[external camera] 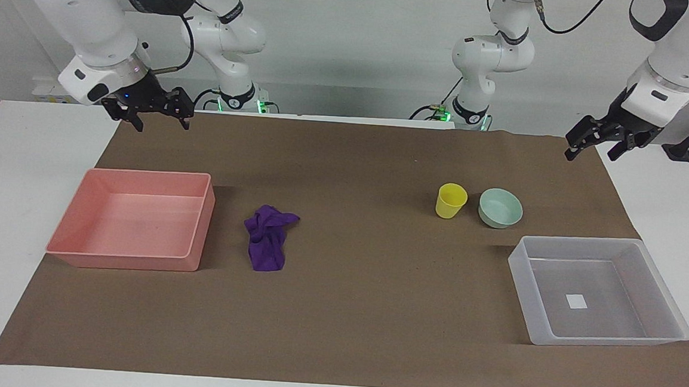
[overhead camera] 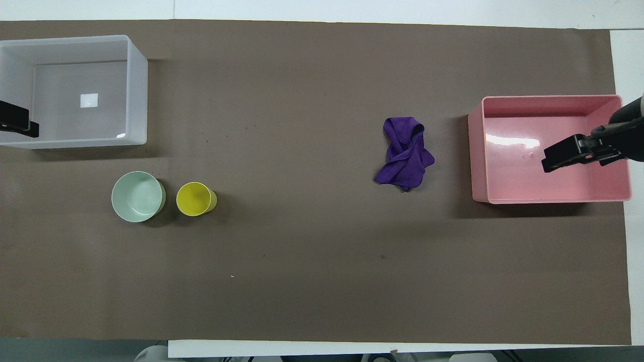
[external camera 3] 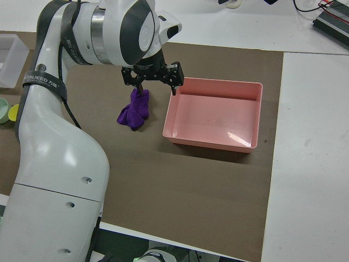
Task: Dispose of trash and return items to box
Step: 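Reach the left gripper to the green bowl while the right gripper reaches the cloth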
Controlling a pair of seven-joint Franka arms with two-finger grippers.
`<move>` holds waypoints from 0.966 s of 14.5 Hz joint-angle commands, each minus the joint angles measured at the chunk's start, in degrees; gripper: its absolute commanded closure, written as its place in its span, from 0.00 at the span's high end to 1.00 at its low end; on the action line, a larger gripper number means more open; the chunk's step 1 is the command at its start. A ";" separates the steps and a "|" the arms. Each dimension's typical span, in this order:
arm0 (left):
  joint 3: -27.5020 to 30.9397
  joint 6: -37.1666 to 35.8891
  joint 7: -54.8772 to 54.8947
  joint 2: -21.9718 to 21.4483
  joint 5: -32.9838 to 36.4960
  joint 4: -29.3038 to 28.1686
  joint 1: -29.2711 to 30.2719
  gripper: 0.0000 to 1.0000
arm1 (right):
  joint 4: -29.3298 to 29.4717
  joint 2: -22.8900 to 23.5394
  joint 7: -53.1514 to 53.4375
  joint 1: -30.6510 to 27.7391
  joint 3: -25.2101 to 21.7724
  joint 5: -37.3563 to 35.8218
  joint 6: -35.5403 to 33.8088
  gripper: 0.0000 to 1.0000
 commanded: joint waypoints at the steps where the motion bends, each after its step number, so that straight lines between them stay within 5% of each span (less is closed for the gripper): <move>1: 0.46 -0.20 1.07 -1.47 0.11 -2.03 -0.92 1.00 | -1.33 -1.20 -0.60 -0.53 0.26 0.69 1.05 1.00; 7: 0.55 6.02 2.12 -5.43 0.11 -10.72 -0.49 1.00 | -1.33 -4.09 -0.69 -1.58 0.09 0.68 0.35 1.00; 12: 0.81 18.66 0.19 -17.98 0.03 -37.76 -0.13 1.00 | -3.09 -4.11 -0.61 -0.53 0.79 0.77 4.99 1.00; 14: 0.72 23.06 0.28 -18.79 0.03 -44.81 0.31 1.00 | -3.36 -0.87 1.76 3.49 0.70 1.21 9.28 1.00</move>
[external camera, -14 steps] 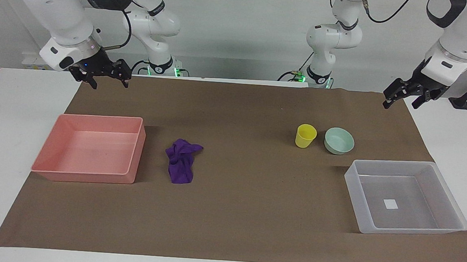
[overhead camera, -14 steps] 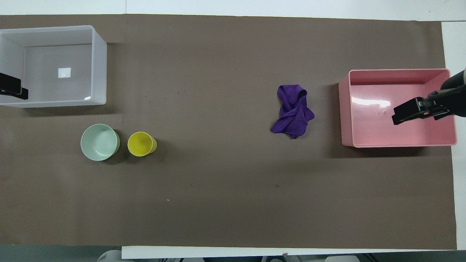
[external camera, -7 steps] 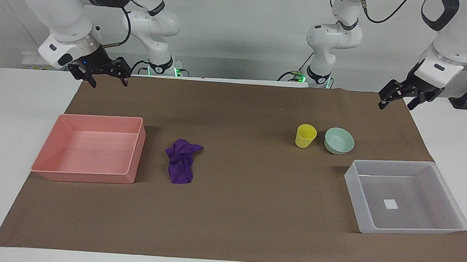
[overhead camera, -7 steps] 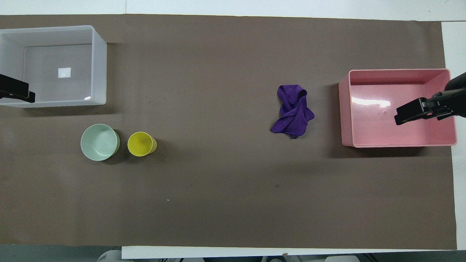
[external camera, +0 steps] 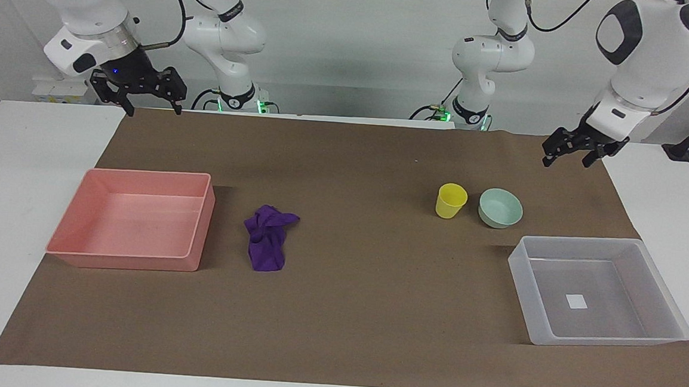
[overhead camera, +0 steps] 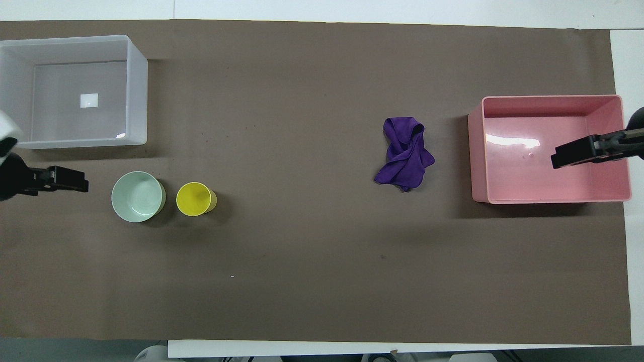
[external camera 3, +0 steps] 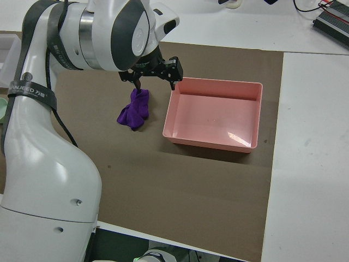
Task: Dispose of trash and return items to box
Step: 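Reach the left gripper to the green bowl while the right gripper reaches the cloth, then grasp the green bowl rim with the left gripper while the right gripper grasps the cloth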
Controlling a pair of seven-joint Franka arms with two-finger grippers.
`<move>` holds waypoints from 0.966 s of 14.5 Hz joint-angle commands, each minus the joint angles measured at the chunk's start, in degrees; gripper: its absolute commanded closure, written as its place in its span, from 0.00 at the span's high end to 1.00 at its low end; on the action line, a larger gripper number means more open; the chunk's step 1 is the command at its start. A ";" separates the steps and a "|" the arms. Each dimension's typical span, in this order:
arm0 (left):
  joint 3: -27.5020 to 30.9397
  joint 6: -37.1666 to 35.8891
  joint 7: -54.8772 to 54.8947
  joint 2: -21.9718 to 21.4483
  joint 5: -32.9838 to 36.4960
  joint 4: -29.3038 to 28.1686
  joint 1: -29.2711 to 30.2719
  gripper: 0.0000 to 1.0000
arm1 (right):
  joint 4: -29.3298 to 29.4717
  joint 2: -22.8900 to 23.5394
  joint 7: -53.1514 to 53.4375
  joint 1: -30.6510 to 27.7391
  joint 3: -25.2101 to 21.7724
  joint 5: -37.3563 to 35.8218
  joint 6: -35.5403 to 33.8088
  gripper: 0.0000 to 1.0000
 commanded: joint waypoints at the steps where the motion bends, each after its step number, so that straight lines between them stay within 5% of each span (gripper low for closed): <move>1: -0.07 8.31 -0.48 -4.69 0.01 -13.22 0.59 1.00 | -2.05 3.93 4.66 4.64 0.46 0.85 7.21 1.00; 3: -0.07 15.59 -0.39 -3.38 0.01 -18.14 0.59 1.00 | -3.54 7.62 8.54 7.89 0.46 0.85 13.44 1.00; 6: -0.16 29.04 -0.65 5.74 0.01 -20.44 0.50 0.97 | -5.65 14.03 9.69 11.07 0.46 0.94 24.69 1.00; 7: -0.16 31.60 -2.22 8.04 0.01 -21.05 0.06 0.68 | -6.62 15.62 10.91 12.55 0.46 0.94 28.47 1.00; 8: -0.07 33.45 -3.46 8.84 0.01 -21.93 -0.20 0.10 | -8.28 16.94 12.23 13.70 0.46 0.94 31.90 1.00; 9: -0.07 33.90 -3.12 8.85 0.01 -22.11 0.23 0.00 | -10.12 18.00 12.59 13.97 0.46 0.94 34.98 1.00; 14: -0.07 33.12 -3.21 9.29 0.01 -21.07 0.50 0.00 | -13.56 23.80 12.59 14.67 0.46 0.94 43.25 1.00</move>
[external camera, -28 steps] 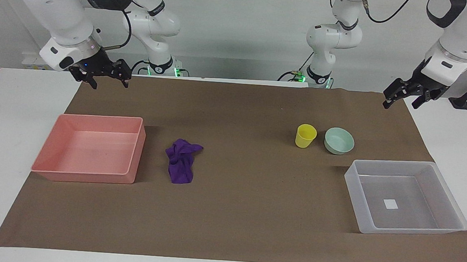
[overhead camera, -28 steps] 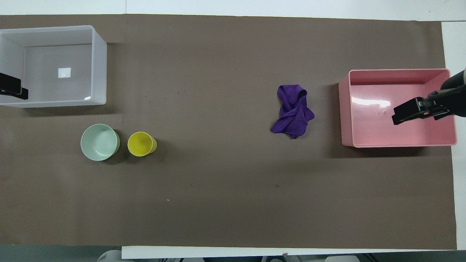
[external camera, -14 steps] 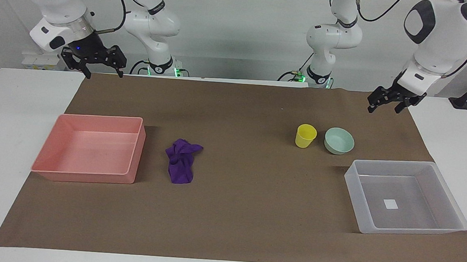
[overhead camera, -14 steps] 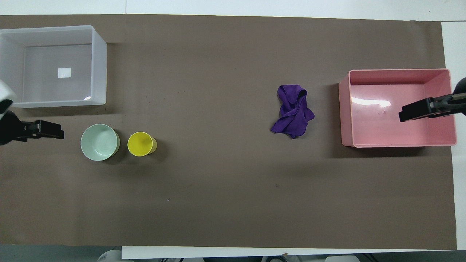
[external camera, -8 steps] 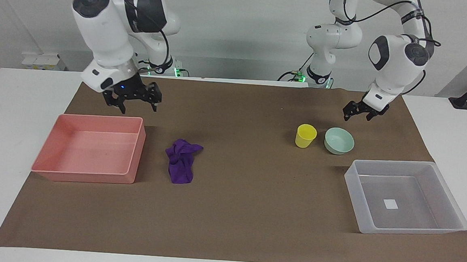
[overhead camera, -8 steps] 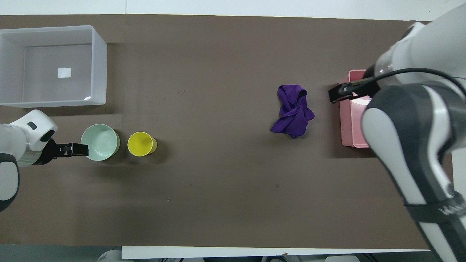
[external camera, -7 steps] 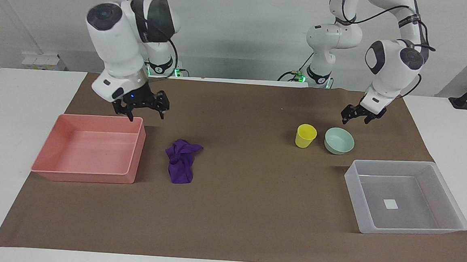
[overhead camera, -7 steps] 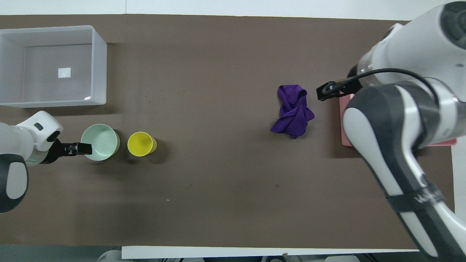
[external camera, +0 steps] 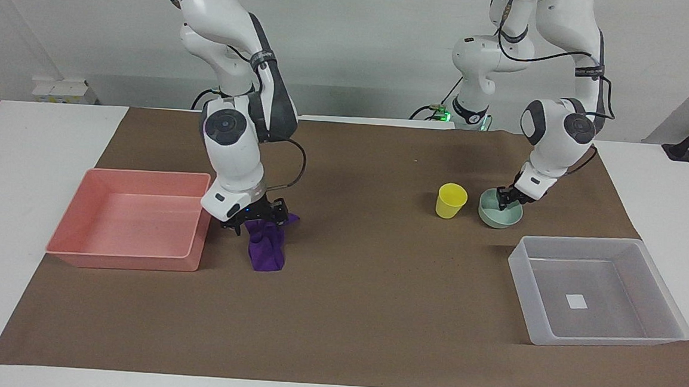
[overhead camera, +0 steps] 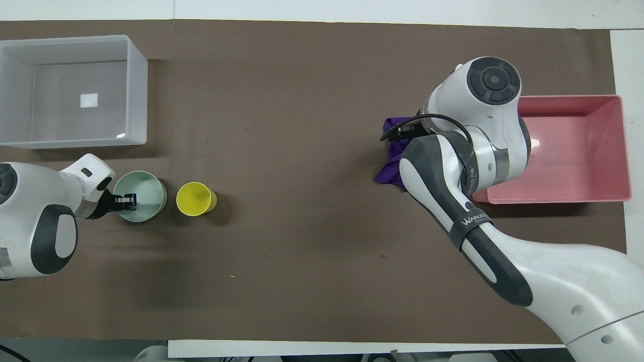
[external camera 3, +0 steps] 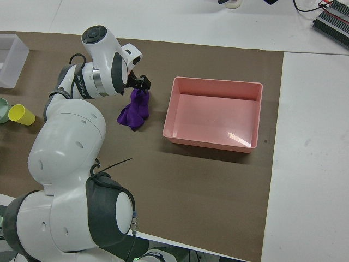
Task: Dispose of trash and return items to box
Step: 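Grasp the green bowl rim with the left gripper while the right gripper grasps the cloth, then place the bowl in the clear bin while the right gripper drops the cloth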
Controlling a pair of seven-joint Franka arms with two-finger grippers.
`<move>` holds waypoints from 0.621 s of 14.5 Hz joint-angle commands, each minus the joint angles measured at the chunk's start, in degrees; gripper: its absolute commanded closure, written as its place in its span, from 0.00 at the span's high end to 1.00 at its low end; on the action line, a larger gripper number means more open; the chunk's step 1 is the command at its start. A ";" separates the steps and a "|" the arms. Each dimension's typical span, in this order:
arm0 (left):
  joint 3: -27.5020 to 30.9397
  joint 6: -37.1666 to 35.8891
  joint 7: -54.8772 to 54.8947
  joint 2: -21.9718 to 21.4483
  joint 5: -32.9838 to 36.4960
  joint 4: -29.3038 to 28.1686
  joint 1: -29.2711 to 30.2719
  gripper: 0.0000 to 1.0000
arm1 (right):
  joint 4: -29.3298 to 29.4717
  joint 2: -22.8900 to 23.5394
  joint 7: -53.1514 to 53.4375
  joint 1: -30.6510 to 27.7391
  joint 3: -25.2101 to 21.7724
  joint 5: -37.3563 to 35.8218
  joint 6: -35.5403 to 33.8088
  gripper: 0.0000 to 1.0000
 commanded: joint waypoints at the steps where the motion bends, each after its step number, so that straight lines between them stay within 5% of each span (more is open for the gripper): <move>1: 0.07 -1.27 -0.91 -0.81 0.01 1.02 0.07 0.00 | -3.72 1.03 0.28 0.14 -0.09 0.74 5.56 0.99; 3: 0.07 -8.18 -0.73 -2.21 0.01 4.09 -0.02 0.00 | -6.19 0.95 0.02 0.06 -0.09 0.74 7.95 0.93; 6: 0.51 -24.51 -0.38 -5.11 0.01 15.66 0.24 0.00 | -6.02 0.86 0.28 0.14 0.00 0.74 6.55 0.40; 9: 0.69 -30.73 -0.12 1.63 -0.77 30.97 2.88 0.00 | -5.23 0.77 0.37 0.14 0.00 0.74 5.06 0.06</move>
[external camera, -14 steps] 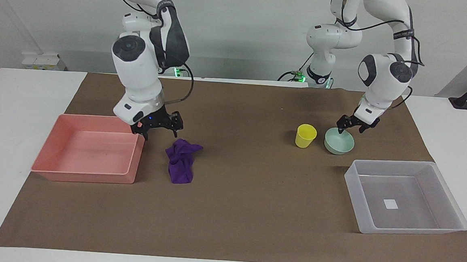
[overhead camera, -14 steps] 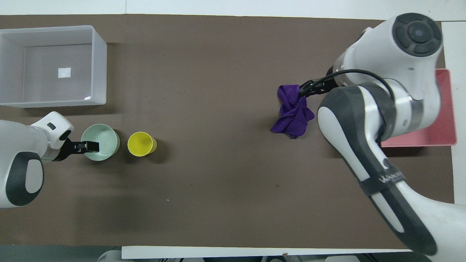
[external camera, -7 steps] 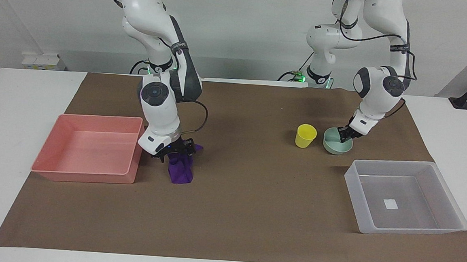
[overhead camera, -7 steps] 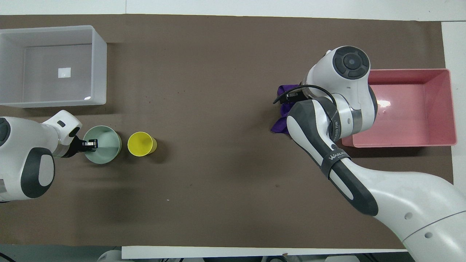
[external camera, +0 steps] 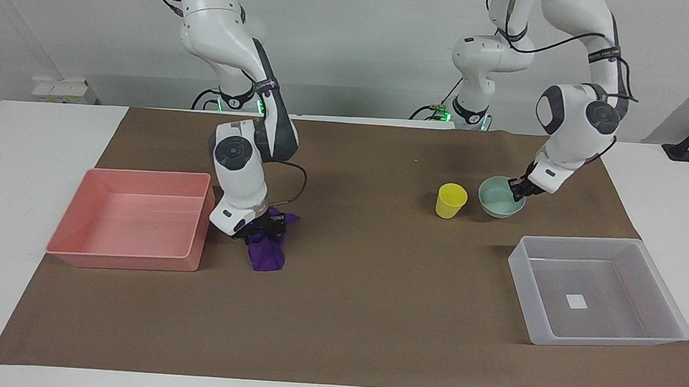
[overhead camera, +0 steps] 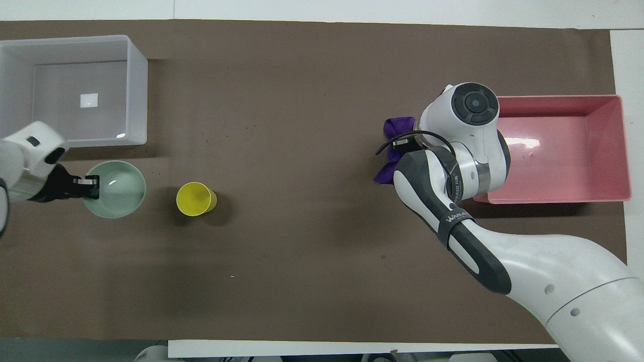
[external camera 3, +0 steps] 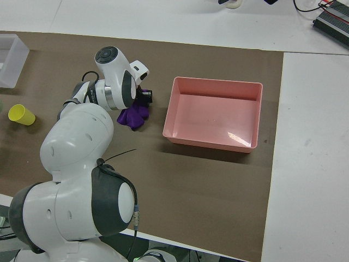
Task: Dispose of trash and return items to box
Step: 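Place the bowl in the clear bin while the right gripper drops the cloth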
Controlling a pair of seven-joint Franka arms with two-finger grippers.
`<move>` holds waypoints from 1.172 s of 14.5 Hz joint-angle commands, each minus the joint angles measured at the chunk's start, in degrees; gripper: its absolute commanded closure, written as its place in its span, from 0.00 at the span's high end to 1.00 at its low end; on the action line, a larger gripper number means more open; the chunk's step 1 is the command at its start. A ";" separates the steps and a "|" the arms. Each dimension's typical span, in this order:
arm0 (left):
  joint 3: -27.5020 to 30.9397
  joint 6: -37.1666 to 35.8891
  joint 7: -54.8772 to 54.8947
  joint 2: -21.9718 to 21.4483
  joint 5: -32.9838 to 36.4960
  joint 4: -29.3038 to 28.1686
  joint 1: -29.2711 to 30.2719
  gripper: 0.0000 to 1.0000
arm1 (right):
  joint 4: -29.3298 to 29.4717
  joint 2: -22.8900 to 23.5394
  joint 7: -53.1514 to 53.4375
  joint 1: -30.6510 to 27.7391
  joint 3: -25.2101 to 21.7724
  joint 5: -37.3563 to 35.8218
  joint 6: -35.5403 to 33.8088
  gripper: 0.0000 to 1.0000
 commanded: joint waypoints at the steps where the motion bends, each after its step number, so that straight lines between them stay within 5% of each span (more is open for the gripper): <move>1: 0.15 -2.38 -0.12 8.44 -1.28 13.02 2.84 0.00 | 0.28 -1.46 0.37 0.13 -0.01 0.74 -1.91 0.00; 8: 0.15 7.29 -0.30 28.05 -5.77 28.78 6.63 0.00 | 7.65 -9.80 0.28 -1.88 -0.18 0.74 -17.27 0.00; 11: 0.15 11.43 -0.30 31.31 -5.77 29.05 6.63 0.00 | 11.53 -12.70 -1.29 -5.30 -0.62 0.65 -25.37 0.00; 17: 0.24 19.33 -0.12 36.15 -5.15 28.43 6.72 0.00 | 9.00 -15.52 -15.17 -16.99 -0.71 0.65 -27.24 0.00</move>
